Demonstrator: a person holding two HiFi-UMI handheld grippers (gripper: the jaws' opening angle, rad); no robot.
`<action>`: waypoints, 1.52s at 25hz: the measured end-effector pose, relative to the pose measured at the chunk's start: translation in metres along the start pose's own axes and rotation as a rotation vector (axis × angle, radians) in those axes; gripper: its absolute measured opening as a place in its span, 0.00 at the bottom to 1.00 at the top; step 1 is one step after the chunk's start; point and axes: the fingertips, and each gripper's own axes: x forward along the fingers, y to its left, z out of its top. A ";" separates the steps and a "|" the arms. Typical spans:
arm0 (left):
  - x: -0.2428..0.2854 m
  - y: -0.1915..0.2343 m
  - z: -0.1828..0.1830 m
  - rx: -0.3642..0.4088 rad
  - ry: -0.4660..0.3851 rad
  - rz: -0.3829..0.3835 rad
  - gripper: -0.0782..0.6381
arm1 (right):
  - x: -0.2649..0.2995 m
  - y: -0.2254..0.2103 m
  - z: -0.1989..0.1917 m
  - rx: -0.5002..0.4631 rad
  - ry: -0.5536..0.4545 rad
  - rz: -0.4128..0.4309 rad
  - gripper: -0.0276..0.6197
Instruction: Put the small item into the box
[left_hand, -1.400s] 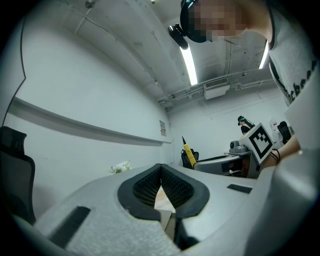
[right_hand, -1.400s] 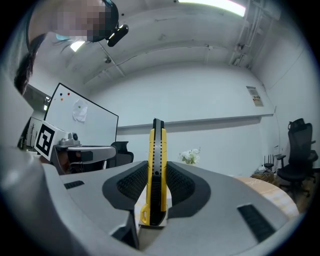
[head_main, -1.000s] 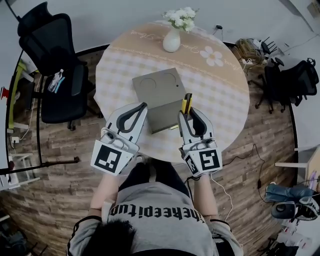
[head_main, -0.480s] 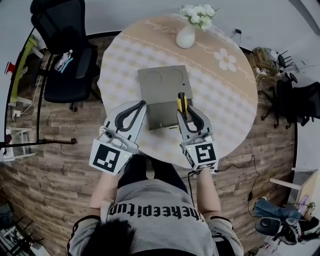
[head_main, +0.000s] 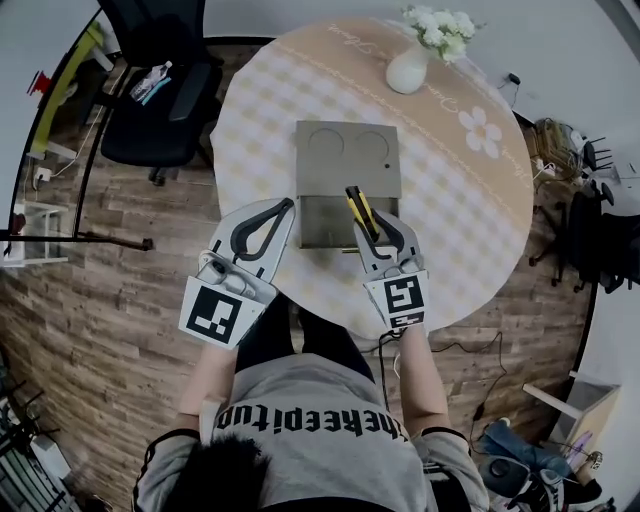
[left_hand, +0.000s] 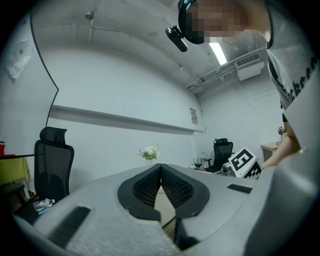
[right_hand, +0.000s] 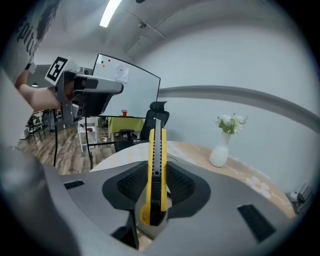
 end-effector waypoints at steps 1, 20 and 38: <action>0.000 0.000 -0.002 -0.002 0.005 0.008 0.13 | 0.003 0.001 -0.005 -0.014 0.014 0.017 0.23; -0.011 0.010 -0.026 -0.037 0.053 0.129 0.13 | 0.046 0.026 -0.085 -0.310 0.320 0.304 0.23; -0.016 0.031 -0.032 -0.046 0.073 0.167 0.13 | 0.067 0.028 -0.130 -0.388 0.580 0.394 0.23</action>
